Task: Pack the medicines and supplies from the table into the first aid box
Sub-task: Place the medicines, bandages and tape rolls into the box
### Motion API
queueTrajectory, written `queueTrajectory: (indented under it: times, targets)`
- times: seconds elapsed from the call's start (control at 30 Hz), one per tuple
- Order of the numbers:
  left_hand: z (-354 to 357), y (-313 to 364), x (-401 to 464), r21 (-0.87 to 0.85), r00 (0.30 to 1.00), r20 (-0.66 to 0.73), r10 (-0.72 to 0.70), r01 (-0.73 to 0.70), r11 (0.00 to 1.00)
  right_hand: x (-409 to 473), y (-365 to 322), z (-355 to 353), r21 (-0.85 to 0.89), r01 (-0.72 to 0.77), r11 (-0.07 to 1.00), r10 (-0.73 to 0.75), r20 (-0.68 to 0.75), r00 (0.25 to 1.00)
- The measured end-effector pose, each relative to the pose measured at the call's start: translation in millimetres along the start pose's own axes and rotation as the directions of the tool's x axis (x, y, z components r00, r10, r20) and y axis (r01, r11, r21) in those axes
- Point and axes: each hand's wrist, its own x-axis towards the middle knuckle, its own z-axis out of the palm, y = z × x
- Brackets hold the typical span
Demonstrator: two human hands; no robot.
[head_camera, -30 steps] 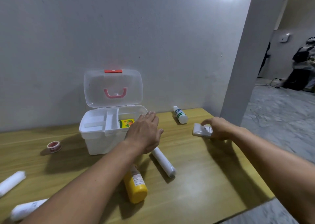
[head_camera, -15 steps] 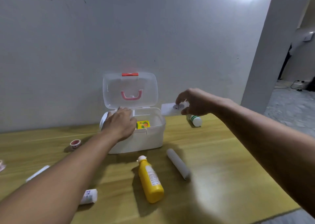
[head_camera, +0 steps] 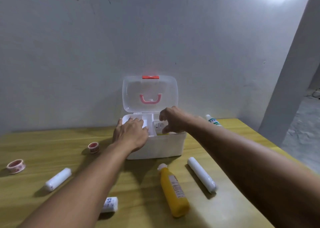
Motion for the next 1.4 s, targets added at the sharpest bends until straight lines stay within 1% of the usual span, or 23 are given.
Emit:
queueTrajectory:
  times: [0.13,0.2,0.37,0.43,0.5,0.53,0.6,0.63,0.67,0.73,0.8,0.9,0.97,1.0,1.03,1.1,1.17,1.2,1.27,1.4]
  targets:
    - [3,0,1,0.03,1.0,0.01,0.002,-0.003,1.0,6,5,9,0.108,-0.086,0.99,0.092,-0.045,0.995]
    - [3,0,1,0.035,1.0,0.01,-0.001,0.001,0.999,7,7,9,0.144,-0.105,0.984,0.115,-0.063,0.991]
    - [2,2,1,0.051,1.0,0.012,-0.024,0.024,0.998,7,3,10,0.18,-0.099,0.979,0.109,-0.044,0.993]
    - [1,1,1,0.059,1.0,0.013,-0.02,0.019,0.998,4,5,7,0.182,-0.082,0.98,0.095,-0.059,0.994]
    - [1,0,2,0.046,1.0,0.023,-0.014,0.013,0.999,-1,12,-3,0.206,-0.067,0.976,0.095,-0.132,0.987]
    - [1,0,3,0.031,0.999,0.029,-0.016,0.015,0.999,-5,18,-8,0.233,-0.062,0.97,0.109,-0.197,0.974]
    - [-1,2,5,0.003,1.0,0.009,-0.016,0.016,1.0,-11,37,-17,0.316,-0.077,0.946,0.19,-0.346,0.919]
    - [-2,5,6,0.009,1.0,-0.026,-0.003,0.003,1.0,-13,49,-19,0.349,-0.103,0.932,0.246,-0.396,0.885]
    - [-3,9,6,0.023,0.998,-0.063,0.018,-0.017,1.0,-17,61,-20,0.363,-0.146,0.921,0.299,-0.413,0.86]
    - [-3,24,9,0.023,0.992,-0.1,0.082,-0.08,0.997,-24,88,-15,0.331,-0.247,0.911,0.366,-0.371,0.853]
    - [0,40,11,-0.033,0.983,-0.088,0.16,-0.164,0.986,-34,112,-5,0.233,-0.351,0.907,0.408,-0.282,0.868]
    - [6,61,11,-0.089,0.969,-0.014,0.248,-0.249,0.964,-48,139,15,0.087,-0.468,0.879,0.475,-0.09,0.875]
    - [10,68,9,-0.102,0.961,0.052,0.273,-0.267,0.958,-55,148,28,0.06,-0.489,0.87,0.489,0.016,0.872]
    - [12,71,8,-0.097,0.959,0.082,0.27,-0.262,0.96,-60,150,33,0.073,-0.498,0.864,0.497,0.031,0.867]
    - [14,72,7,-0.088,0.961,0.106,0.257,-0.248,0.965,-63,152,37,0.087,-0.509,0.856,0.51,0.01,0.86]
    - [15,72,7,-0.077,0.966,0.119,0.228,-0.22,0.972,-68,153,41,0.09,-0.532,0.842,0.54,-0.124,0.833]
    - [16,71,7,-0.079,0.969,0.111,0.221,-0.213,0.974,-70,151,38,0.071,-0.564,0.823,0.56,-0.275,0.782]
    - [16,71,7,-0.085,0.97,0.104,0.22,-0.212,0.974,-70,150,35,0.048,-0.585,0.81,0.569,-0.311,0.761]
    - [16,70,9,-0.116,0.973,0.086,0.216,-0.205,0.972,-69,144,30,0.02,-0.617,0.787,0.592,-0.308,0.745]
    - [13,66,12,-0.18,0.975,0.031,0.221,-0.212,0.961,-71,133,18,0.096,-0.692,0.715,0.698,-0.125,0.705]
